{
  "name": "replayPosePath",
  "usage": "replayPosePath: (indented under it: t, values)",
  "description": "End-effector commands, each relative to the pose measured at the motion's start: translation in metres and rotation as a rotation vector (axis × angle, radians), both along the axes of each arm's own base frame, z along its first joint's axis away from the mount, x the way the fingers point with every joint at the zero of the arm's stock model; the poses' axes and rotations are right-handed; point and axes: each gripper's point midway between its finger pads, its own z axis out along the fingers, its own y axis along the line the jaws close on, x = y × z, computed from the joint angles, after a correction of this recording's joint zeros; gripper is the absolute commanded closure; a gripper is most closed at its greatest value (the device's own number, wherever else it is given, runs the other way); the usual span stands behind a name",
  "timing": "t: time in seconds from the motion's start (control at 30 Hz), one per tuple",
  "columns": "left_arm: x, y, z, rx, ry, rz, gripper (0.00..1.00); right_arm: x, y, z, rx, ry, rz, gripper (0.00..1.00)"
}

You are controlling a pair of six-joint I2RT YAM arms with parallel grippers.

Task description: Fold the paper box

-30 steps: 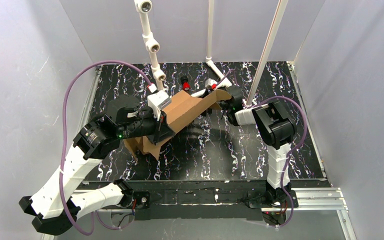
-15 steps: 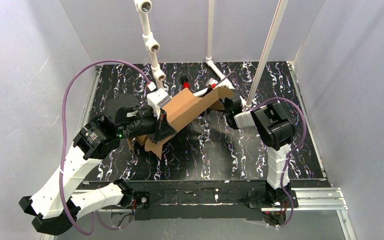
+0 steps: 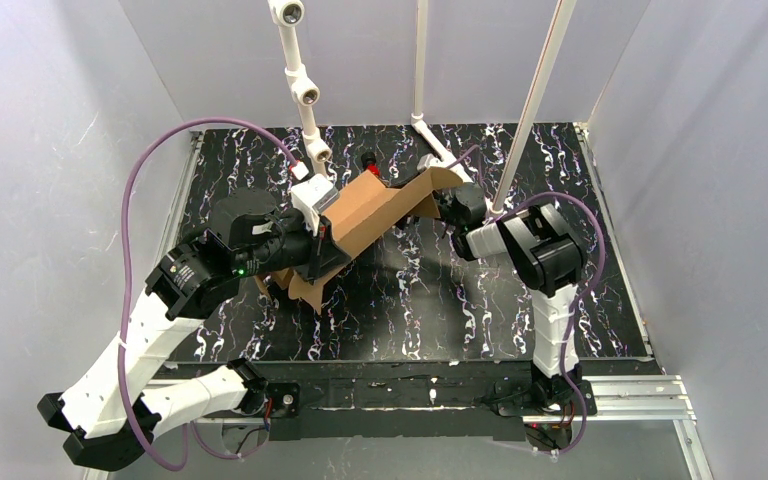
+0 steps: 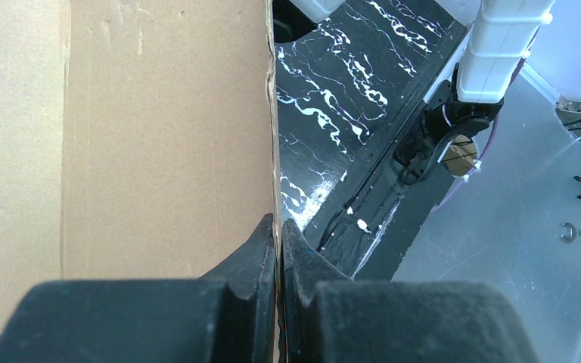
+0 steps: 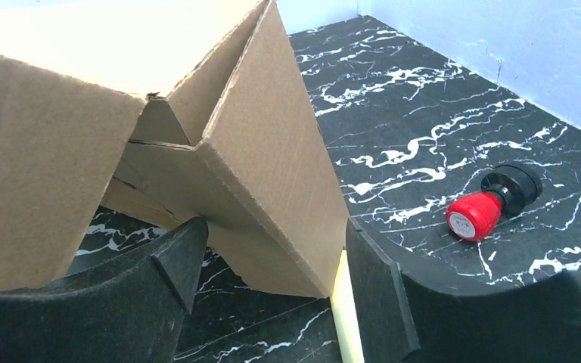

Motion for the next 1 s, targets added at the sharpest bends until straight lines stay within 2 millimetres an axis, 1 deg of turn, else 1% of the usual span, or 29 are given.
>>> replayPosePath:
  t: [0.0,0.1,0.23,0.33,0.47,0.6,0.67,0.73,0.8,0.97]
  values:
    - [0.005,-0.002,0.007,-0.021,-0.032,0.010,1.00,0.001,0.009,0.034,0.088,-0.151,0.030,0.25]
    - [0.005,-0.004,0.009,-0.029,-0.030,0.005,1.00,0.002,0.012,0.036,0.095,-0.158,0.039,0.28]
    - [0.006,-0.005,0.010,-0.033,-0.027,0.003,1.00,-0.001,0.017,0.039,0.112,-0.167,0.076,0.31]
    - [0.005,-0.006,0.011,-0.041,-0.024,0.002,1.00,-0.006,0.020,0.043,0.120,-0.184,0.107,0.30]
    - [0.005,-0.009,0.013,-0.055,-0.020,-0.005,1.00,-0.004,0.025,0.044,0.121,-0.174,0.113,0.30]
    - [0.004,-0.011,0.013,-0.064,-0.016,-0.009,1.00,-0.005,0.032,0.041,0.111,-0.150,0.123,0.39]
    - [0.004,-0.011,0.014,-0.068,-0.018,-0.009,1.00,-0.006,0.034,0.040,0.104,-0.145,0.124,0.46]
    - [0.004,-0.011,0.016,-0.073,-0.017,-0.009,1.00,-0.003,0.035,0.037,0.094,-0.126,0.106,0.53]
    - [0.004,-0.011,0.017,-0.079,-0.021,-0.006,1.00,0.000,0.034,0.035,0.083,-0.112,0.083,0.59]
    - [0.004,-0.008,0.021,-0.095,-0.030,0.017,1.00,0.002,0.032,0.032,0.062,-0.078,0.064,0.79]
